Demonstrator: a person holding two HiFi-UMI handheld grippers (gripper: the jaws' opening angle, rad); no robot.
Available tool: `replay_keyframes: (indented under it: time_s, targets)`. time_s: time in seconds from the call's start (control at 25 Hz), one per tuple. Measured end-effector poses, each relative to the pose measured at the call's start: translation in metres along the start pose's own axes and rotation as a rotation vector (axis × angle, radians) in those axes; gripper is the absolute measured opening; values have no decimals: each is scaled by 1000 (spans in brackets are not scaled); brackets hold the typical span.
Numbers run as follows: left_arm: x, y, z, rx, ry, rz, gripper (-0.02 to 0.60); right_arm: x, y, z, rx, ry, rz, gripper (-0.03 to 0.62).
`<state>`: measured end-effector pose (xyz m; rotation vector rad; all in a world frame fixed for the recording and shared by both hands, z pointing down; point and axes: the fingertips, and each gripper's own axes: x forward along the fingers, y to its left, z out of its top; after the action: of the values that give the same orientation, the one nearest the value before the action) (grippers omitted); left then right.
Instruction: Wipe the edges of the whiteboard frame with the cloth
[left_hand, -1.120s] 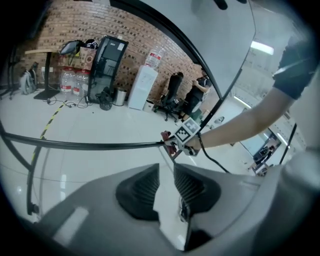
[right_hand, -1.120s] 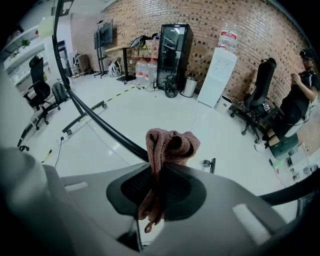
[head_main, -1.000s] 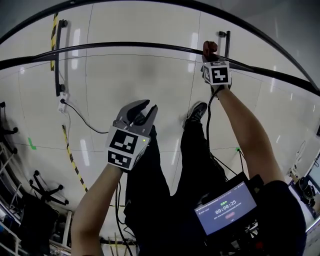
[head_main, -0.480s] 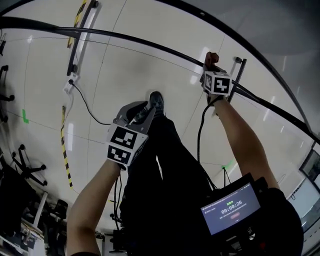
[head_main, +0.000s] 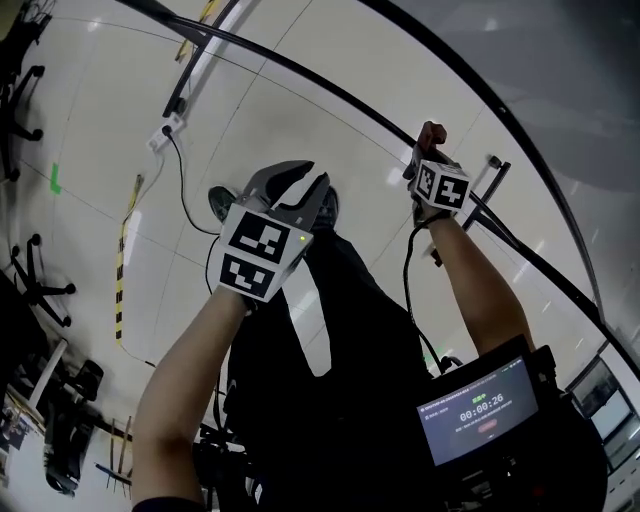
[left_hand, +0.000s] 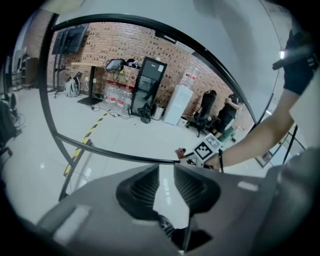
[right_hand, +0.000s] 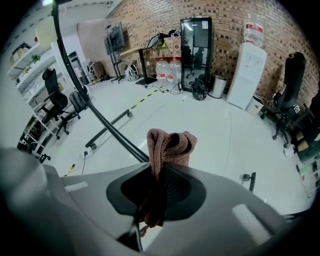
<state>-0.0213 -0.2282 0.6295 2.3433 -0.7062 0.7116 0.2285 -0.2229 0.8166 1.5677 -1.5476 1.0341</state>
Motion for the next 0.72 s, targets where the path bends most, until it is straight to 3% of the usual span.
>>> replay_keyframes:
  time_s: [0.28, 0.72]
  targets:
    - [-32, 55, -37, -67, 17, 68, 91, 14, 32, 27, -60, 6, 4, 57]
    - [-73, 111, -66, -101, 15, 87, 91, 45, 98, 68, -106, 2, 6, 57]
